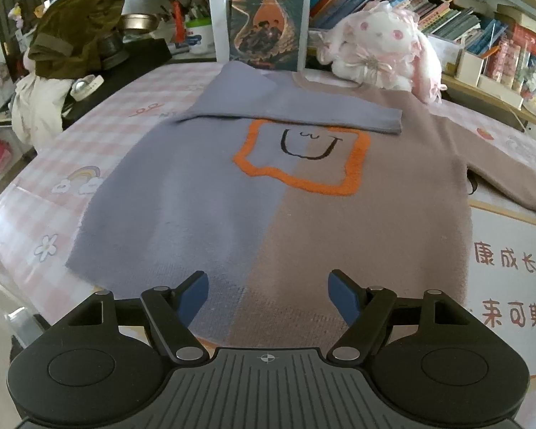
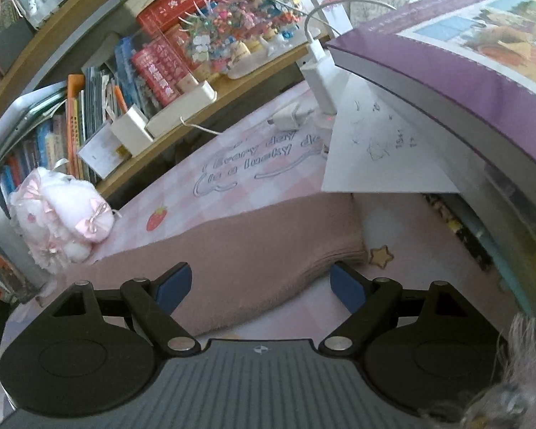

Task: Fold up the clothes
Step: 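Grasp the mauve sleeve cuff with the right gripper, then lift the mauve sleeve with the right gripper, lay it across the body, release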

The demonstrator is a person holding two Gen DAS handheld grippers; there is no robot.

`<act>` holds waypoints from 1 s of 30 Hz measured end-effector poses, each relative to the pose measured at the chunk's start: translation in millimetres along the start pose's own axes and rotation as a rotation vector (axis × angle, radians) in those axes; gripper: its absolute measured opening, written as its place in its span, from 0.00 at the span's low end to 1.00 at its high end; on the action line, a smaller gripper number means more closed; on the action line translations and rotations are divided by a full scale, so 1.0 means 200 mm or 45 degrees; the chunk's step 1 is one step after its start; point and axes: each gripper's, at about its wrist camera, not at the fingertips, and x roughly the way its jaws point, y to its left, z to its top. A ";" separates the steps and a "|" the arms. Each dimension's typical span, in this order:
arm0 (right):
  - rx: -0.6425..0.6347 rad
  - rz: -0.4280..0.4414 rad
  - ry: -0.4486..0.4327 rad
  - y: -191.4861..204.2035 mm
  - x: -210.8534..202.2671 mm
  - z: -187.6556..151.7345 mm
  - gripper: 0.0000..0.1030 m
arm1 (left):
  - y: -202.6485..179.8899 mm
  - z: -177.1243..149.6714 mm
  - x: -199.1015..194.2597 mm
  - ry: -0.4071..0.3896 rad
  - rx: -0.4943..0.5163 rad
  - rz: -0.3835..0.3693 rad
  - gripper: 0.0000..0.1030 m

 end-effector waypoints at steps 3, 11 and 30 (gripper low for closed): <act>0.021 0.012 -0.023 -0.01 0.02 0.01 0.75 | 0.00 0.00 0.00 0.003 0.001 0.006 0.74; 0.052 0.003 -0.029 -0.02 0.03 0.03 0.34 | 0.01 0.00 0.00 0.011 -0.002 0.012 0.74; 0.019 0.207 -0.005 0.26 -0.08 0.17 0.05 | 0.01 0.03 0.03 -0.011 0.053 -0.055 0.74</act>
